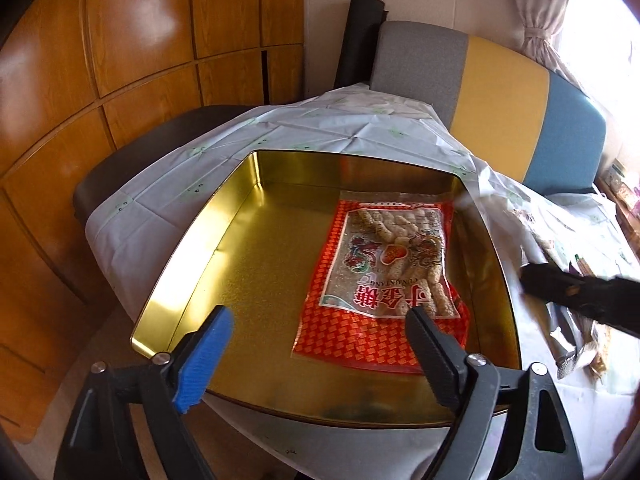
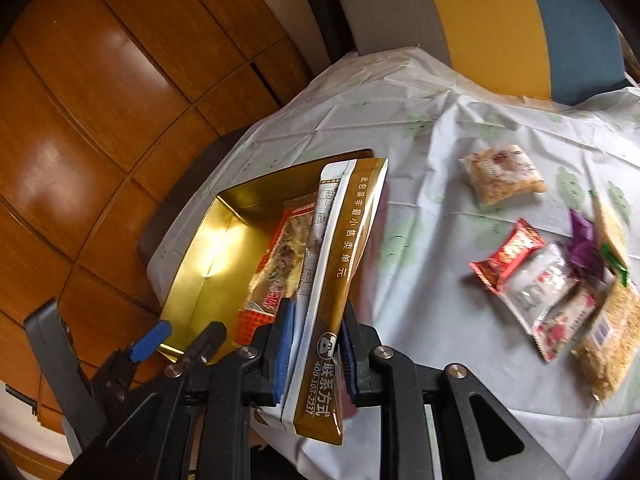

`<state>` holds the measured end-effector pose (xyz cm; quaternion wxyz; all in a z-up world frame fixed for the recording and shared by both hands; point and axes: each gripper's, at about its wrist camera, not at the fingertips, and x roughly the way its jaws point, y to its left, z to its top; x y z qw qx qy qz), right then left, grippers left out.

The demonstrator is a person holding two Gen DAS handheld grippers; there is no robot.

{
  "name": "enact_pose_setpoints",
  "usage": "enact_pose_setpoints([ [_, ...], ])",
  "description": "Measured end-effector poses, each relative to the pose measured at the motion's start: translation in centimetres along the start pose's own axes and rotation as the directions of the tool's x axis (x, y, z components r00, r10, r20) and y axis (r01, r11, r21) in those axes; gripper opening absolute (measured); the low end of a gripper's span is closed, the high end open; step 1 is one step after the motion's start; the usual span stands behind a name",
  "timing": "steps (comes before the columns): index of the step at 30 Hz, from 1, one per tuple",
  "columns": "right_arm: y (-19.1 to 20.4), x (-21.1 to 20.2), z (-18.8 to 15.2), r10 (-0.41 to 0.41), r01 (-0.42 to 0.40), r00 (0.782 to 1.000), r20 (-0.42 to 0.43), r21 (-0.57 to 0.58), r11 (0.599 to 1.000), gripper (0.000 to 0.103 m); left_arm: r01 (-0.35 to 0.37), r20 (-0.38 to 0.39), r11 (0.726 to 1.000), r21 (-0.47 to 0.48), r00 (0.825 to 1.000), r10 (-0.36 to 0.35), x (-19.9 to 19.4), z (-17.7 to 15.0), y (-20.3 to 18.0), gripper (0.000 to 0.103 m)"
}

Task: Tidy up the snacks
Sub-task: 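Release the bag in the box with left gripper while right gripper drops stick packet, then move the left gripper back toward the snacks on the table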

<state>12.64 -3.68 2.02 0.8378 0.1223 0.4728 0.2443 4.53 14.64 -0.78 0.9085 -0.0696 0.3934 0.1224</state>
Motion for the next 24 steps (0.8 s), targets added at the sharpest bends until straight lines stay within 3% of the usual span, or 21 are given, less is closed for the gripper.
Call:
enact_pose_setpoints([
  [6, 1.9, 3.1, -0.7, -0.036, 0.031, 0.997, -0.064, -0.072, 0.997, 0.028, -0.009, -0.002, 1.0, -0.023, 1.0, 0.009, 0.3, 0.1, 0.5, 0.095],
  [11, 1.6, 3.1, -2.0, -0.048, 0.04, 0.996, -0.077, -0.097, 0.995, 0.028, -0.008, -0.011, 1.0, -0.028, 1.0, 0.008, 0.4, 0.1, 0.5, 0.097],
  [24, -1.9, -1.1, -2.8, -0.155, 0.156, 0.988, 0.019, -0.086, 0.984, 0.028, 0.02, -0.02, 1.0, -0.001, 1.0, -0.02, 0.3, -0.3, -0.4, 0.099],
])
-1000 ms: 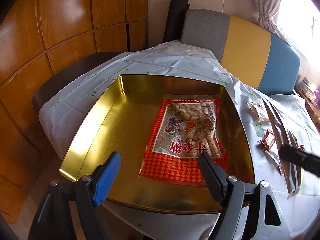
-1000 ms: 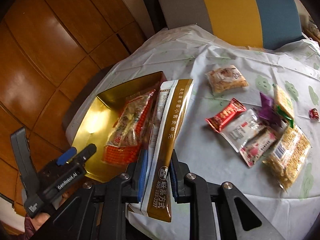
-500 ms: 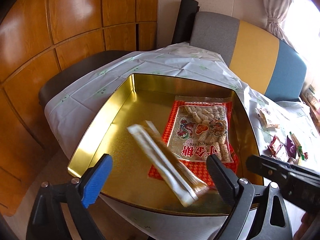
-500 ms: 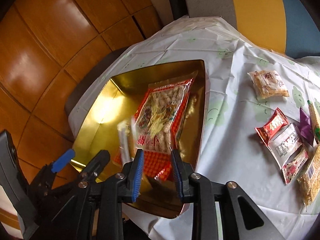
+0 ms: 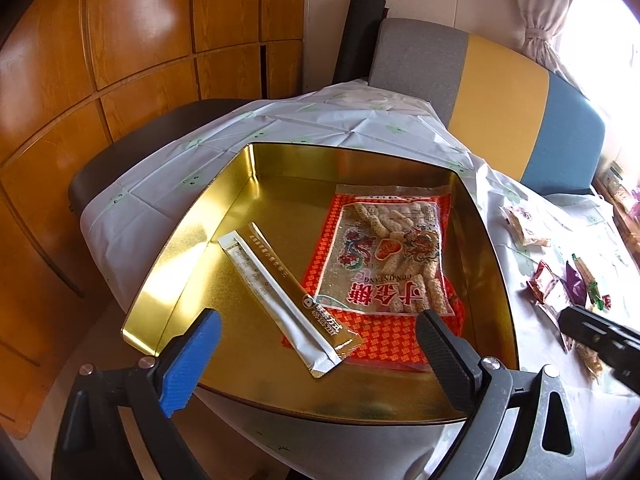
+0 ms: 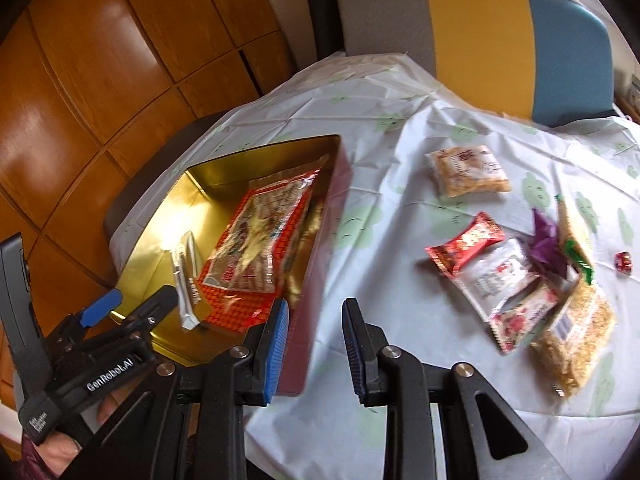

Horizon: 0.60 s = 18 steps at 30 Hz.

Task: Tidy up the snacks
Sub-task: 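Move the left gripper back toward the snacks on the table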

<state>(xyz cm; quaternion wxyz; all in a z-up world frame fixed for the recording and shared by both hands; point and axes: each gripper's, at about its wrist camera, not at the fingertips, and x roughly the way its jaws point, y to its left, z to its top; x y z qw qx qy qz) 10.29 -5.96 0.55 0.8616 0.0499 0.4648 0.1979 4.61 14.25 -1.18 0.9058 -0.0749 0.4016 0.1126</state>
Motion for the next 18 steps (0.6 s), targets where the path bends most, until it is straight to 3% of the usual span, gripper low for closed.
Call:
enact_pose_setpoints([
  [6, -3.6, -2.2, -0.4, -0.083, 0.082, 0.996, 0.032, 0.017, 0.996, 0.03, 0.008, 0.014, 0.999, 0.05, 1.0, -0.009, -0.4, -0.1, -1.1, 0.102],
  [11, -8.3, -4.1, -0.8, -0.173, 0.17, 0.985, 0.031, 0.081, 0.982, 0.03, 0.074, 0.006, 0.99, 0.117, 0.997, -0.075, -0.9, 0.1, -2.7, 0.103],
  [18, -14.5, -7.3, -1.1, -0.311, 0.306, 0.95, 0.025, 0.12, 0.945, 0.032, 0.187, -0.017, 0.959, 0.212, 0.982, -0.188, -1.8, 0.8, -6.1, 0.102],
])
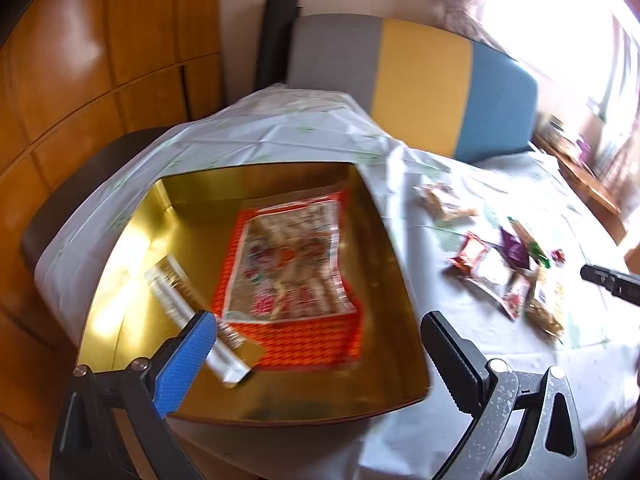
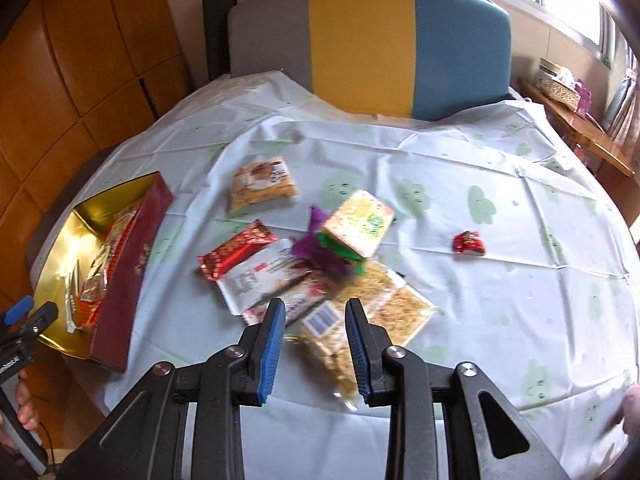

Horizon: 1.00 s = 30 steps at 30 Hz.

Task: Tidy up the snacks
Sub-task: 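Move the left gripper back toward the snacks on the table, then grasp the red wrapped candy bar with the left gripper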

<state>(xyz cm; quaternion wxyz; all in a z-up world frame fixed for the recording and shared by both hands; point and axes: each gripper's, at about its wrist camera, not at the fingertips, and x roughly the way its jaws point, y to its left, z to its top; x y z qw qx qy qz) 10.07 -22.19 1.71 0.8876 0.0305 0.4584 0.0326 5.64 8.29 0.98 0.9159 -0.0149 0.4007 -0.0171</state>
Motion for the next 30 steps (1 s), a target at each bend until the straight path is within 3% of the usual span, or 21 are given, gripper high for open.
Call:
enact_pose_setpoints([
  [6, -5.7, -0.2, 0.7, -0.104, 0.104, 0.995, -0.01, 0.012, 0.994, 0.035, 0.042, -0.006, 0.991, 0.126, 0.999, -0.042, 0.5, 1.7, -4.3, 0.102],
  [9, -8.8, 0.4, 0.7, -0.126, 0.127, 0.992, -0.025, 0.071, 0.989, 0.035, 0.073, -0.046, 0.983, 0.17, 0.997, -0.066, 1.4, 2.4, -6.5, 0.102],
  [13, -12.6, 1.7, 0.1, -0.106, 0.124, 0.99, -0.088, 0.227, 0.966, 0.035, 0.157, -0.145, 0.976, 0.15, 0.98, -0.136, 3.3, 2.9, -9.1, 0.102],
  [16, -13.8, 1.8, 0.3, -0.07, 0.092, 0.994, -0.085, 0.288, 0.953, 0.035, 0.201, -0.203, 0.974, 0.102, 0.963, -0.178, 4.9, 3.3, -10.9, 0.097],
  [19, -13.9, 1.9, 0.2, -0.049, 0.076, 0.994, -0.095, 0.307, 0.949, 0.035, 0.185, -0.216, 0.975, 0.123, 0.964, -0.155, 6.2, 3.3, -12.8, 0.09],
  [21, -13.7, 1.6, 0.2, -0.044, 0.068, 0.995, -0.086, 0.306, 0.95, 0.036, 0.164, -0.218, 0.97, 0.176, 0.968, -0.124, 7.1, 3.4, -14.0, 0.075],
  [23, -13.6, 1.5, 0.3, -0.039, 0.062, 0.996, -0.082, 0.303, 0.951, 0.037, 0.153, -0.237, 0.965, 0.213, 0.966, -0.101, 8.2, 3.8, -14.3, 0.068],
  [28, -13.3, 1.4, 0.4, -0.027, 0.047, 0.997, -0.073, 0.288, 0.956, 0.037, 0.133, -0.246, 0.958, 0.255, 0.967, -0.069, 10.4, 4.8, -14.6, 0.066],
  [30, -13.2, 1.3, 0.5, -0.029, 0.047, 0.997, -0.068, 0.281, 0.959, 0.037, 0.134, -0.258, 0.95, 0.282, 0.964, -0.06, 11.3, 5.2, -15.0, 0.058],
])
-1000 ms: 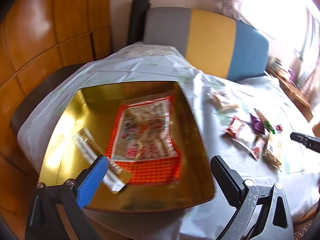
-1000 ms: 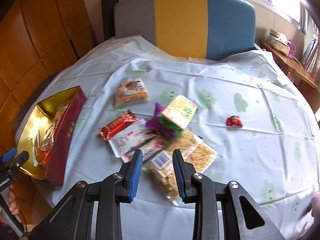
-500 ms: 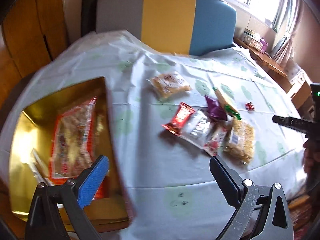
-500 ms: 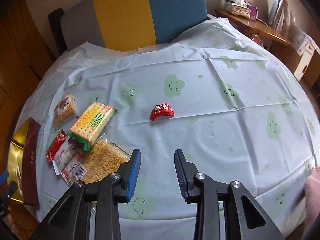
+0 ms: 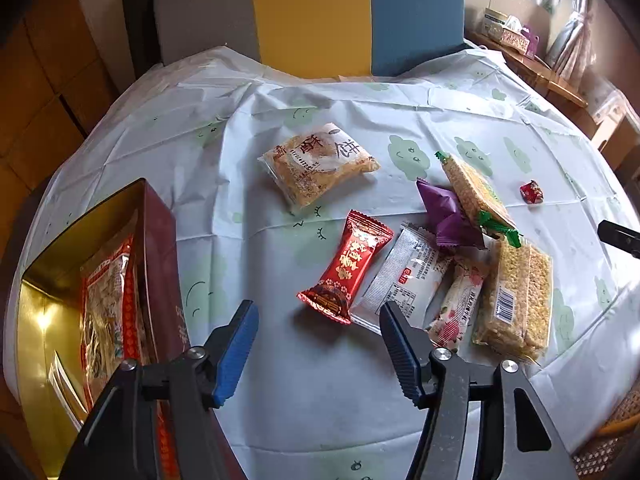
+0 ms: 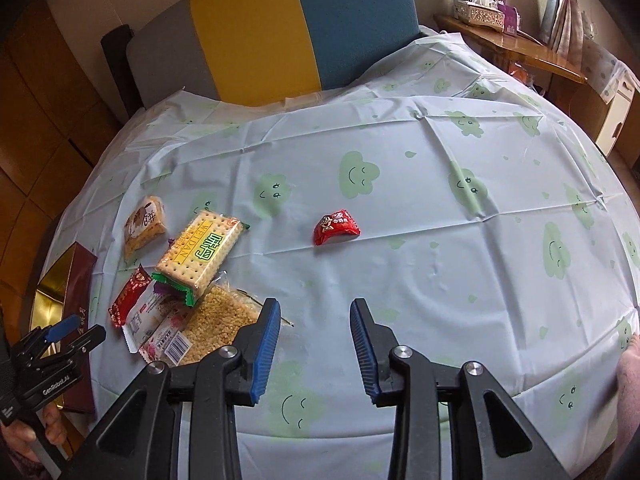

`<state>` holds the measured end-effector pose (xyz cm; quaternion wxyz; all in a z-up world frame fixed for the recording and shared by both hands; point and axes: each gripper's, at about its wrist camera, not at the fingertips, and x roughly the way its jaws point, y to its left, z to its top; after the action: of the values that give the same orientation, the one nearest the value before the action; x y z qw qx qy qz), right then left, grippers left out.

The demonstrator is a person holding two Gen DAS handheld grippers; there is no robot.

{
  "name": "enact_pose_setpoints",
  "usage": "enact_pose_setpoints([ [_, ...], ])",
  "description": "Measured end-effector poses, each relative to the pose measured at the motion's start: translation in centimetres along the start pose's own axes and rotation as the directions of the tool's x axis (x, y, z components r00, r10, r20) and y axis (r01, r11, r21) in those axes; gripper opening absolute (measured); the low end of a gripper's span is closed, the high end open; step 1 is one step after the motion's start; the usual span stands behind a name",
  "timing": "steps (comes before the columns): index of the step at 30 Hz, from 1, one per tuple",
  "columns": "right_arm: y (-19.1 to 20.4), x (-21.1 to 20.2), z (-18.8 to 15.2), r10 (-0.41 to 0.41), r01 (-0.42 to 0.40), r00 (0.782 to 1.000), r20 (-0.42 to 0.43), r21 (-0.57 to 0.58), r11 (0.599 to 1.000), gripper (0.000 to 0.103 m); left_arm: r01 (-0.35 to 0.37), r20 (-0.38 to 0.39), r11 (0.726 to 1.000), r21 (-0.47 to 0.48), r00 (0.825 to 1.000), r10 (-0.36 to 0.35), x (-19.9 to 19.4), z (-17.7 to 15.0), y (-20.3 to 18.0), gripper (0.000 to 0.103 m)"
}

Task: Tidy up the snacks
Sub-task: 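Grasp the red wrapped candy bar with the left gripper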

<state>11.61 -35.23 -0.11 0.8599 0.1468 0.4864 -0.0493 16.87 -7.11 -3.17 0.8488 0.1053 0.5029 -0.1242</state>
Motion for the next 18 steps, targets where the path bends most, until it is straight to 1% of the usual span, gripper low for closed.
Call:
enact_pose_setpoints([
  [3, 0.1, -0.1, 0.0, 0.005, -0.005, 1.0, 0.0, -0.006, 1.0, 0.037, 0.005, -0.014, 0.999, 0.037, 1.0, -0.005, 1.3, 1.1, -0.3, 0.056],
  [4, 0.2, 0.0, 0.0, 0.007, -0.007, 1.0, -0.002, -0.006, 1.0, 0.037, 0.003, -0.017, 0.999, 0.05, 1.0, -0.002, 1.8, 1.4, -0.4, 0.054],
  [6, 0.2, -0.1, 0.0, 0.013, -0.013, 1.0, -0.002, -0.007, 1.0, 0.037, 0.011, -0.038, 0.998, 0.07, 0.999, -0.009, 2.8, 2.0, -0.7, 0.046],
  [8, 0.3, -0.1, 0.0, 0.016, -0.016, 1.0, -0.003, -0.009, 1.0, 0.037, 0.032, -0.052, 0.996, 0.085, 0.998, -0.028, 3.7, 2.4, -1.2, 0.045],
  [9, 0.3, 0.0, 0.0, 0.017, -0.017, 1.0, -0.006, -0.008, 1.0, 0.037, 0.022, -0.049, 0.996, 0.089, 0.999, -0.018, 4.0, 2.6, -1.4, 0.044],
  [10, 0.2, 0.0, 0.0, 0.017, -0.017, 1.0, -0.008, -0.007, 1.0, 0.037, 0.01, -0.041, 0.996, 0.089, 0.999, -0.007, 4.2, 2.7, -1.4, 0.042],
  [11, 0.2, 0.1, 0.0, 0.016, -0.016, 1.0, -0.012, -0.006, 1.0, 0.037, 0.012, -0.054, 0.996, 0.09, 0.998, -0.008, 4.7, 2.9, -1.5, 0.033],
  [12, 0.2, 0.2, 0.0, 0.016, -0.016, 1.0, -0.015, -0.004, 1.0, 0.037, 0.027, -0.075, 0.996, 0.082, 0.997, -0.021, 5.2, 3.0, -1.4, 0.029],
  [14, 0.2, 0.3, 0.0, 0.014, -0.014, 1.0, -0.018, -0.003, 1.0, 0.037, 0.033, -0.057, 0.998, 0.057, 0.998, -0.03, 5.2, 3.0, -1.1, 0.029],
  [16, 0.2, 0.4, -0.1, 0.009, -0.009, 1.0, -0.022, -0.005, 1.0, 0.037, 0.032, -0.053, 0.998, 0.062, 0.998, -0.028, 4.9, 2.8, -1.2, 0.023],
  [18, 0.1, 0.5, -0.1, 0.004, -0.004, 1.0, -0.023, -0.001, 1.0, 0.037, 0.046, -0.053, 0.998, 0.04, 0.998, -0.044, 4.3, 2.2, -1.1, 0.022],
])
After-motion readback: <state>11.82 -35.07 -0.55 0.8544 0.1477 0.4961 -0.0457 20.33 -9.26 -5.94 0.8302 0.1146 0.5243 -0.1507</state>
